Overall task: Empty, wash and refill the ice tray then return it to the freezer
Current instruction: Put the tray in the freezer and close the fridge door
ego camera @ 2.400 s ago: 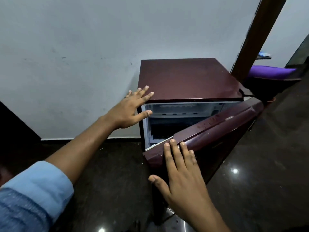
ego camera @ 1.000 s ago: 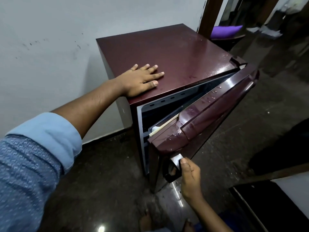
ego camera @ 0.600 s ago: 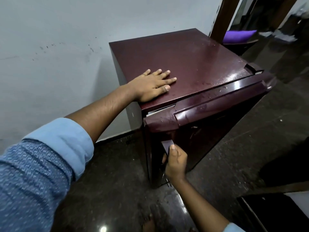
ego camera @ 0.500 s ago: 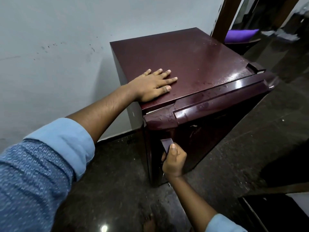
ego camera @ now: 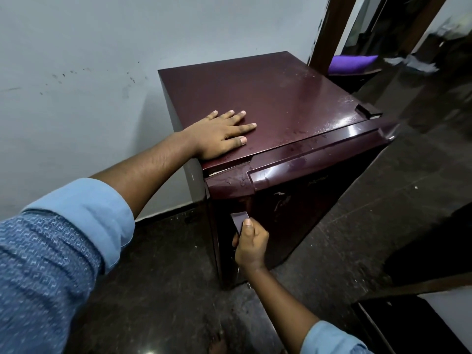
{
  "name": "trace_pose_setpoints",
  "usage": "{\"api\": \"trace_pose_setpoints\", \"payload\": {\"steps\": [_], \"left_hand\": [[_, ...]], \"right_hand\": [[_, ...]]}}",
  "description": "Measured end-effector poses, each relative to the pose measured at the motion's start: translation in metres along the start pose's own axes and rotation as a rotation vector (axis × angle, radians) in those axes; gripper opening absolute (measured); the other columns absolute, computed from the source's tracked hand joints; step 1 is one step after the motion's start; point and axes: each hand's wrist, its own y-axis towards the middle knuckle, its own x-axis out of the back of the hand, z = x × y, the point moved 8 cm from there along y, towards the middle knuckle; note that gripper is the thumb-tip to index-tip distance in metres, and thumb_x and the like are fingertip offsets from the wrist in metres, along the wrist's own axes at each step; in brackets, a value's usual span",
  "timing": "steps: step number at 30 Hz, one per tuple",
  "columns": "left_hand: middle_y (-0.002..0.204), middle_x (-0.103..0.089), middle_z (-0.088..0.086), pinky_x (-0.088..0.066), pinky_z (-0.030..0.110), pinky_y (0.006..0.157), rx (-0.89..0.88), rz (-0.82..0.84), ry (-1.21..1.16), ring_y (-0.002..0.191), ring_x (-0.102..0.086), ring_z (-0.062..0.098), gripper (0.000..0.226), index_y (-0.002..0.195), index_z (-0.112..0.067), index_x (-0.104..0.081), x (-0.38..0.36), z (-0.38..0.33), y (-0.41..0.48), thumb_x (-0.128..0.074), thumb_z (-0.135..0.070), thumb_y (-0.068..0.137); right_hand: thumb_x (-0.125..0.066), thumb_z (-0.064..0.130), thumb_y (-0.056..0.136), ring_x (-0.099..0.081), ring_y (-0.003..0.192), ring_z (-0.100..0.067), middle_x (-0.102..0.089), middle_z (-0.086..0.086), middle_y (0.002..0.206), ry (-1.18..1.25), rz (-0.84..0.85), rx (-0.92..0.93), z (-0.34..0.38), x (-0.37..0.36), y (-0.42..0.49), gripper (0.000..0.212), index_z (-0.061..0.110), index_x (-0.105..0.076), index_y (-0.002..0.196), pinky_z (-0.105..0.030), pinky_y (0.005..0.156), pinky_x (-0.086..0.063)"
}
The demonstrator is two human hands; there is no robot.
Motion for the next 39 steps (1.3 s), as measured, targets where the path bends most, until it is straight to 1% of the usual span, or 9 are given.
{"api": "trace_pose_setpoints", "payload": {"steps": [6,10,13,16,21,27,31,35,39], "left_hand": [[0.177,-0.004,-0.001,0.002,0.049,0.131,0.04,0.008,-0.063,0.164,-0.002,0.02,0.056,0.164,-0.049,-0.02,0.006,-0.001,-0.004,-0.032,-0.06,0.109],[0.177,-0.004,0.002,0.001,0.055,0.131,0.13,0.033,0.077,0.164,-0.003,0.027,0.061,0.164,-0.049,-0.014,0.01,-0.004,-0.01,-0.02,-0.067,0.106],[0.178,-0.002,0.001,0.007,0.062,0.128,0.255,-0.066,0.186,0.163,0.003,0.032,0.076,0.165,-0.046,-0.01,0.025,-0.009,-0.025,-0.004,-0.078,0.097],[0.177,0.005,0.001,0.013,0.061,0.127,0.331,-0.136,-0.002,0.162,0.012,0.031,0.099,0.167,-0.042,-0.013,0.035,-0.036,-0.048,-0.001,-0.093,0.083],[0.176,0.011,0.005,0.013,0.058,0.128,0.392,-0.162,-0.103,0.16,0.023,0.029,0.119,0.169,-0.028,-0.011,0.024,-0.094,-0.08,-0.003,-0.1,0.075],[0.176,0.004,0.013,0.007,0.056,0.13,0.658,-0.259,-0.041,0.161,0.016,0.034,0.092,0.169,-0.014,-0.012,0.003,-0.104,-0.087,-0.014,-0.076,0.101],[0.176,-0.006,0.015,0.0,0.055,0.131,0.703,-0.29,-0.034,0.163,0.005,0.033,0.081,0.167,-0.012,-0.022,-0.004,-0.102,-0.084,-0.018,-0.065,0.106],[0.175,-0.016,0.016,-0.006,0.053,0.131,0.745,-0.324,0.016,0.163,-0.004,0.033,0.077,0.164,-0.013,-0.032,-0.007,-0.102,-0.085,-0.019,-0.061,0.105],[0.172,-0.027,0.015,-0.015,0.049,0.131,0.779,-0.333,-0.031,0.161,-0.017,0.034,0.074,0.163,-0.015,-0.036,-0.006,-0.101,-0.085,-0.024,-0.06,0.105]], "right_hand": [[-0.042,0.054,0.103,-0.057,0.052,-0.012,-0.059,0.0,0.057,-0.069,0.18,-0.007,0.006,0.001,0.002,0.055,0.013,-0.058,0.071,-0.035,0.051,-0.043],[-0.031,0.066,0.103,-0.061,0.058,-0.016,-0.06,0.006,0.062,-0.423,0.294,0.165,0.032,0.016,0.011,0.059,0.022,-0.06,0.075,-0.033,0.053,-0.037],[-0.028,0.057,0.107,-0.059,0.056,-0.028,-0.059,-0.002,0.062,-0.618,0.201,0.403,0.065,0.04,0.03,0.06,0.017,-0.057,0.073,-0.029,0.055,-0.028],[-0.03,0.048,0.111,-0.051,0.055,-0.031,-0.051,-0.007,0.062,-0.549,0.069,0.597,0.108,0.073,0.053,0.057,0.014,-0.049,0.069,-0.037,0.053,-0.034],[-0.056,0.029,0.103,-0.05,0.073,-0.033,-0.054,-0.013,0.082,-0.514,-0.133,0.878,0.182,0.103,0.098,0.033,0.002,-0.059,0.085,-0.047,0.069,-0.041],[-0.054,0.044,0.098,-0.055,0.118,-0.037,-0.062,-0.014,0.12,-0.919,0.232,0.865,0.195,0.048,0.153,0.043,0.01,-0.069,0.12,-0.051,0.096,-0.048],[-0.027,0.061,0.098,-0.021,0.157,-0.034,-0.041,-0.009,0.164,-1.119,0.555,0.635,0.169,0.022,0.165,0.073,0.024,-0.045,0.158,-0.051,0.121,-0.032],[-0.019,0.061,0.101,-0.018,0.16,-0.028,-0.035,-0.004,0.169,-1.204,0.61,0.614,0.161,0.018,0.164,0.076,0.02,-0.038,0.162,-0.047,0.125,-0.024],[-0.028,0.055,0.107,-0.036,0.154,-0.027,-0.041,-0.006,0.165,-1.226,0.616,0.597,0.158,0.016,0.166,0.068,0.013,-0.043,0.159,-0.042,0.123,-0.029]]}}
